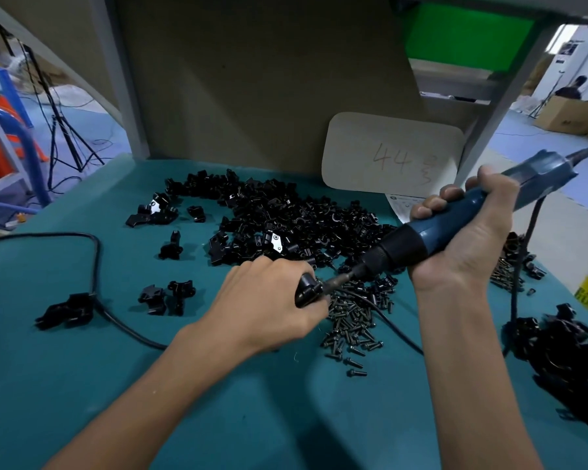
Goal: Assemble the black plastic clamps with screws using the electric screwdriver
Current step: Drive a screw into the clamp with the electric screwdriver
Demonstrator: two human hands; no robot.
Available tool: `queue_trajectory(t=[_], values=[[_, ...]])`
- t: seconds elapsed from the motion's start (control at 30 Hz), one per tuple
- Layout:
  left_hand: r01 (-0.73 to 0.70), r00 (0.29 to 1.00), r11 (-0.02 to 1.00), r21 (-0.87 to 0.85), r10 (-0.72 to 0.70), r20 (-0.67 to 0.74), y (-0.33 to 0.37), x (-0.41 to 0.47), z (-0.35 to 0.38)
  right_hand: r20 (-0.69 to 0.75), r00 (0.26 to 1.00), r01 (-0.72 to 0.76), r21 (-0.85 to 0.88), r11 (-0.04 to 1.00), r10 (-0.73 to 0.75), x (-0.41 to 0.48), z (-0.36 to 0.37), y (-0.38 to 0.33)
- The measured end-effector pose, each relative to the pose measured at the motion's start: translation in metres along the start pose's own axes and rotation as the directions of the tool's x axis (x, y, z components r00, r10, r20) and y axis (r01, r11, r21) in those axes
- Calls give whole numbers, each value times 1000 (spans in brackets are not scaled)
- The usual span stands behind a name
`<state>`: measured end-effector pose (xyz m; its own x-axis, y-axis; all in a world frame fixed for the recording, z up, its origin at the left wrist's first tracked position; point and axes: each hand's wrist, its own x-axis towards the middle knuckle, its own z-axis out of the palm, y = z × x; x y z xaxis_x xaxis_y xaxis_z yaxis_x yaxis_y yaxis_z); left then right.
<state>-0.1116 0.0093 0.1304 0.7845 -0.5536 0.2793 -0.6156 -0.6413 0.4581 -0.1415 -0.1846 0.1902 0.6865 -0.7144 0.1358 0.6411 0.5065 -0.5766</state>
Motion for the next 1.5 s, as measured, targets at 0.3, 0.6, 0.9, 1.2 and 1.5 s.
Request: queue_trajectory(t=[0.3, 0.6, 0.9, 1.2, 1.5], values=[[44, 996, 997, -63, -38, 86, 1, 0, -3, -38, 998, -51, 81, 995, 54, 6, -3, 0], [223, 824, 827, -515, 122, 553, 6, -4, -6, 123, 991, -70, 132, 989, 54, -2, -4, 6], [50, 989, 995, -84, -38, 144, 8, -13, 14, -6, 999, -38, -56, 998, 37, -6, -3, 3], [28, 997, 998, -59, -24, 70, 0, -13, 25, -8, 1000, 1, -132, 991, -2, -8, -7, 11], [23, 1000, 1000, -17, -23, 0, -5, -14, 29, -40, 999, -6, -143, 990, 0, -9, -8, 17]])
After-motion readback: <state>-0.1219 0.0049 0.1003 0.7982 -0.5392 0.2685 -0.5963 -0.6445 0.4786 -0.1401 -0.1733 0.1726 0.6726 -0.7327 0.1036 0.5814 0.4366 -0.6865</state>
